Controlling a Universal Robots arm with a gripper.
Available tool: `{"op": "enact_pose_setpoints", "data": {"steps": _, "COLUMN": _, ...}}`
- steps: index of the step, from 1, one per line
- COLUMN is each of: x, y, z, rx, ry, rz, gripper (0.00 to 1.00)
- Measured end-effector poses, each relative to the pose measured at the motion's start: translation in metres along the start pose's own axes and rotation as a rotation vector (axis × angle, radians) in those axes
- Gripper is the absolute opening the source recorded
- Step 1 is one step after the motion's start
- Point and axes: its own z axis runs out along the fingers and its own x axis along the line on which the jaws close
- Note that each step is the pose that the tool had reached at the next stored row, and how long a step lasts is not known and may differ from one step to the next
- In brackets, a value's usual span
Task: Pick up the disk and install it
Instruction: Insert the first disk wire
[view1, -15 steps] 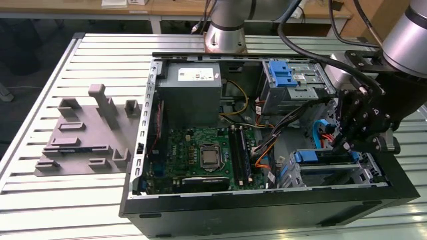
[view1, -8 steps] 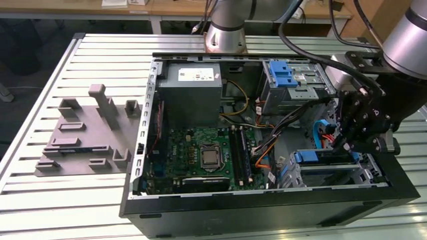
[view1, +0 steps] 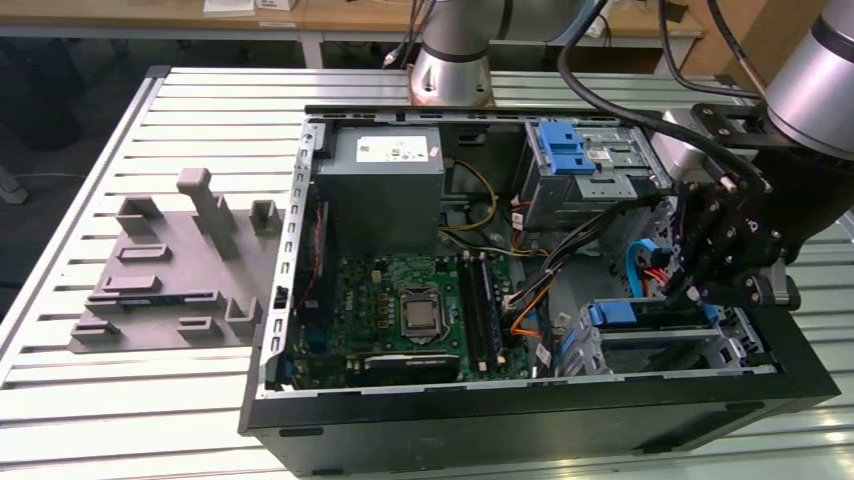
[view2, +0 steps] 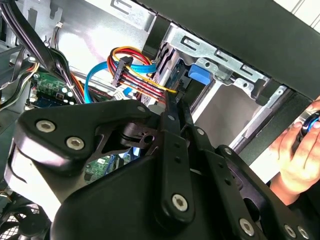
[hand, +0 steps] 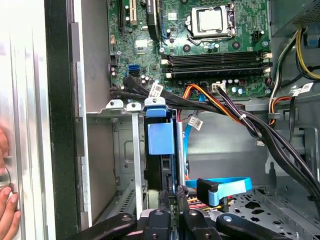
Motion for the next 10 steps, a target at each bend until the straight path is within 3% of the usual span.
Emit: {"op": "enact_pose_setpoints", "data": {"steps": 10, "x": -0.0001, "y": -0.0012, "z": -0.0001, "rx": -0.0047, "ry": 0.0001, "rz": 0.0, "gripper": 0.16}}
